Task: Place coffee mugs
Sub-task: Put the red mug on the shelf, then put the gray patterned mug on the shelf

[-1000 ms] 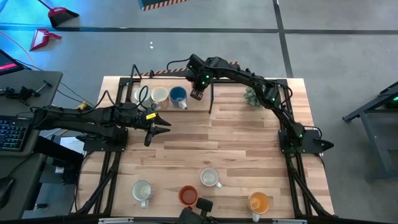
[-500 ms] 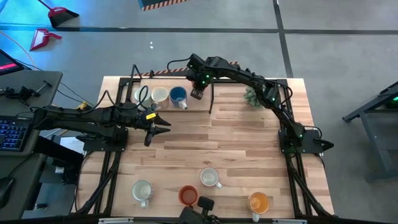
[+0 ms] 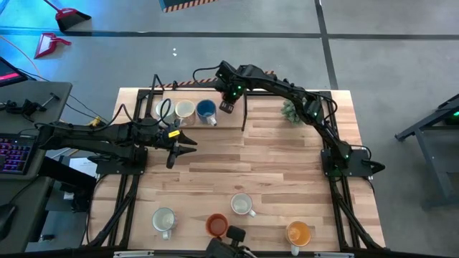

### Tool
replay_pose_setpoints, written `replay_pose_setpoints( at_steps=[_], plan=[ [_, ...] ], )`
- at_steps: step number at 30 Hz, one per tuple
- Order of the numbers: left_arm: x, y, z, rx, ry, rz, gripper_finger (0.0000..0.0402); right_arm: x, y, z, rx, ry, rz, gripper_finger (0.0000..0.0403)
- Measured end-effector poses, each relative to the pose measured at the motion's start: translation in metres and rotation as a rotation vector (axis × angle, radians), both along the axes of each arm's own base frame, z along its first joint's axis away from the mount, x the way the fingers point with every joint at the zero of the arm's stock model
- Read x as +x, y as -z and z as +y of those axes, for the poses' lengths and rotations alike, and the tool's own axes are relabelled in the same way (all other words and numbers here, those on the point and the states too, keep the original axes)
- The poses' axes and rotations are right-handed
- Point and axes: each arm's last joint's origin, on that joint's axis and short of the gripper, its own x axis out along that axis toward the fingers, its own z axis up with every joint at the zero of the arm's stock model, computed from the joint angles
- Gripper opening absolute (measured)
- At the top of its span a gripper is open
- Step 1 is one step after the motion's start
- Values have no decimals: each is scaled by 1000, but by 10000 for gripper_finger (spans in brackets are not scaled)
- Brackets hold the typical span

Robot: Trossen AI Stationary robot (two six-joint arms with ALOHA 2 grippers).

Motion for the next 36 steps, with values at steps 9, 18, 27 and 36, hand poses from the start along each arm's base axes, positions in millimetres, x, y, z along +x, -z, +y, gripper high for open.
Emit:
replay_pose_setpoints(
  at_steps=[9, 18, 27, 36],
  plan=[
    [0, 0, 0, 2, 1, 0, 101, 2, -1, 1, -1, -4, -12, 55],
    [0, 0, 0, 8, 4, 1, 101, 2, -1, 2, 0, -2, -9, 71],
    [0, 0, 0, 9, 4, 6, 101, -6, -30, 8, -32, 19, -66, 72],
    [0, 1, 0, 17, 7, 11, 101, -7, -64, 39, 15, 6, -166, 72]
  ],
)
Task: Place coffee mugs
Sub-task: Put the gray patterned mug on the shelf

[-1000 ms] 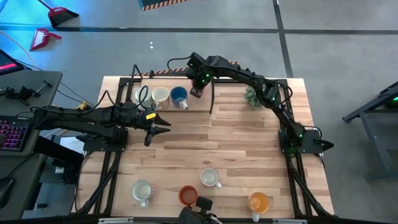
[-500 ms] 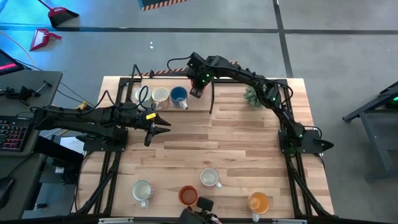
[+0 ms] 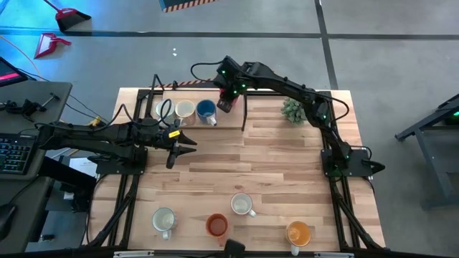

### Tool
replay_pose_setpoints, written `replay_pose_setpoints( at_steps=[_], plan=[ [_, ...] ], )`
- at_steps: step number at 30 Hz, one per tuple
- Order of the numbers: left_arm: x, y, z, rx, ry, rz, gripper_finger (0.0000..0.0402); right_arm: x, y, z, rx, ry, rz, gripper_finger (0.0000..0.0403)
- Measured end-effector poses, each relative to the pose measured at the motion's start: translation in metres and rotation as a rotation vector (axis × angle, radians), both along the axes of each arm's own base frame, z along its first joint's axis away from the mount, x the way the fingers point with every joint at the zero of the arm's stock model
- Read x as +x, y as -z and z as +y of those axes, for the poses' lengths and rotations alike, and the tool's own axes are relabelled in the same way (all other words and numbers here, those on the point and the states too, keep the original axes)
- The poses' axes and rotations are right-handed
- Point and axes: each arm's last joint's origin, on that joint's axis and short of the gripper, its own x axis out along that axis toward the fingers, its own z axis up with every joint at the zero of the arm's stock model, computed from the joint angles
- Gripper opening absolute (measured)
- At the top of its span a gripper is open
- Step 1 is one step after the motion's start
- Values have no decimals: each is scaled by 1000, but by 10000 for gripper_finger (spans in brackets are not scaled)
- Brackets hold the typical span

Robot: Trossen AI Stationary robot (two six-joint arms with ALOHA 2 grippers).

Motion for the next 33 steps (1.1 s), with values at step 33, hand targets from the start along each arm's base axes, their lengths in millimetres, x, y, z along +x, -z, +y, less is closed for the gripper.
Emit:
replay_pose_setpoints(
  at_steps=[33],
  plan=[
    [-7, -7, -6, -61, 21, -41, 101, -67, -29, 269, -215, -89, 265, 50]
  ],
)
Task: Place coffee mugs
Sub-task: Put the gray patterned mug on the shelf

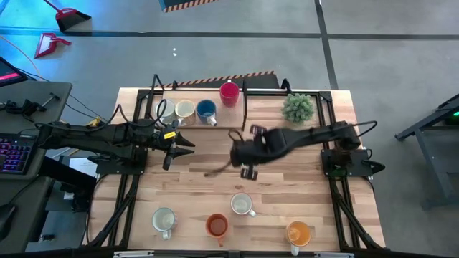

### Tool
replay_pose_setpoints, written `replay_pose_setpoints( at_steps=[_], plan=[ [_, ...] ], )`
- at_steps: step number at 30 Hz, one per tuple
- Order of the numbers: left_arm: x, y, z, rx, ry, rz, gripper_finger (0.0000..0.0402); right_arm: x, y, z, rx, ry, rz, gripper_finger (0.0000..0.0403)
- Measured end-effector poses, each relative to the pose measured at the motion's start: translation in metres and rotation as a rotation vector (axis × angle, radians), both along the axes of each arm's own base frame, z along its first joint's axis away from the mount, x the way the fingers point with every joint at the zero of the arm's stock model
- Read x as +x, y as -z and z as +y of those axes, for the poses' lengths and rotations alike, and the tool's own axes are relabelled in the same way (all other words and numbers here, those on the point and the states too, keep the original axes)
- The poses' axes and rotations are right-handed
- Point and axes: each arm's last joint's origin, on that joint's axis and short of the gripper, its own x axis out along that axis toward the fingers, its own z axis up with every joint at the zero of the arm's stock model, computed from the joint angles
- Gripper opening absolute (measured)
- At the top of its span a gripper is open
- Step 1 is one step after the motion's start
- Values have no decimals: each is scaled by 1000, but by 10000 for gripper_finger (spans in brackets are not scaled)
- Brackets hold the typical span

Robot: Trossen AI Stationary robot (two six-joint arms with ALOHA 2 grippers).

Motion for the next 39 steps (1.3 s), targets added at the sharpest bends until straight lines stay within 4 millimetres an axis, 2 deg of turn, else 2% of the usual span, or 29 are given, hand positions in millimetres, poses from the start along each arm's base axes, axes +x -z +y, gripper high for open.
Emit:
replay_pose_setpoints(
  at_steps=[3, 6, 14, 20, 23, 28, 30, 34, 39],
  plan=[
    [0, 0, 0, -2, 0, -1, 101, -10, 20, 11, 20, 20, -43, 50],
    [0, 0, 0, -2, 0, -1, 101, -30, 26, 15, 50, 40, -169, 50],
    [0, -1, 0, -42, -12, -4, 101, -105, 35, 18, 194, 32, -636, 50],
    [0, -2, 0, -52, -15, -13, 101, -146, 73, 17, 298, -11, -864, 50],
    [2, -5, 0, -52, -14, -54, 101, -160, 97, 13, 316, -19, -895, 50],
    [3, -14, 0, -74, -18, -144, 101, -172, 136, 2, 279, -4, -839, 50],
    [4, -17, 0, -93, -29, -169, 101, -174, 144, -3, 267, 16, -833, 50],
    [4, -18, 1, -142, -53, -177, 101, -169, 142, -11, 283, -4, -831, 50],
    [4, -18, 3, -215, -143, -179, 101, -155, 108, -13, 433, -111, -880, 52]
  ],
)
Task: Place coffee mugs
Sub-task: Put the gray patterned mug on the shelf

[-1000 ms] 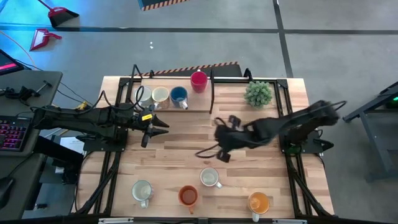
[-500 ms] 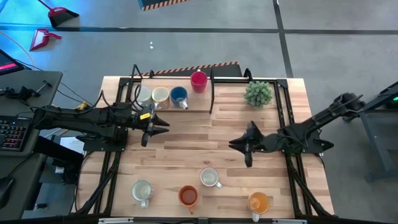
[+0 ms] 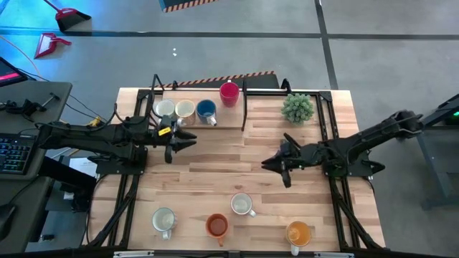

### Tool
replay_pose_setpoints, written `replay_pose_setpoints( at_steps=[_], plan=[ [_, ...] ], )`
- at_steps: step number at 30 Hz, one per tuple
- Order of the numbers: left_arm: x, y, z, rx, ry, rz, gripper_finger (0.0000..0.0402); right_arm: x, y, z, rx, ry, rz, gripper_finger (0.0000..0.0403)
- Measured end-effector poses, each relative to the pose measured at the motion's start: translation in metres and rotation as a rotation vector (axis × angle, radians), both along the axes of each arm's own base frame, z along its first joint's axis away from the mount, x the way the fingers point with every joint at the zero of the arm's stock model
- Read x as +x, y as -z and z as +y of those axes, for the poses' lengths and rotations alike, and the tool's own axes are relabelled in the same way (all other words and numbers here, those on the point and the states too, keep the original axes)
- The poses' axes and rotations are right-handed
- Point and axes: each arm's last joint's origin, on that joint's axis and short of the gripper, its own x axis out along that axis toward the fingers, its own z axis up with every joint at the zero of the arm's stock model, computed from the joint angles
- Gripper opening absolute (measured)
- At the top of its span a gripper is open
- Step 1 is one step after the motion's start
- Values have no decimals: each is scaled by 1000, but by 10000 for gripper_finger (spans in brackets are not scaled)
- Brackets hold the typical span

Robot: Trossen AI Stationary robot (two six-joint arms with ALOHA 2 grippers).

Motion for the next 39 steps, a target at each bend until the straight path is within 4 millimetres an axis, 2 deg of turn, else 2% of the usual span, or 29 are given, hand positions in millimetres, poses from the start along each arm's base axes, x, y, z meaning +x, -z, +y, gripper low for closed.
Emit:
replay_pose_setpoints(
  at_steps=[7, 11, 13, 16, 26, 39],
  plan=[
    [0, 0, 1, 38, -33, 1, 101, 16, -38, 3, 41, -77, 240, 85],
    [0, 0, 1, 39, -32, 1, 101, 35, -63, 10, 33, -118, 304, 111],
    [0, 0, 1, 51, -30, 2, 101, 46, -67, 15, 19, -140, 345, 120],
    [0, 0, 1, 61, -30, 2, 101, 60, -63, 28, -6, -162, 422, 123],
    [0, 0, 0, 78, -5, 4, 101, 102, -26, 65, 13, -136, 575, 123],
    [-1, 5, -1, 105, 55, 48, 101, 157, -7, 90, -118, -128, 753, 123]
  ],
)
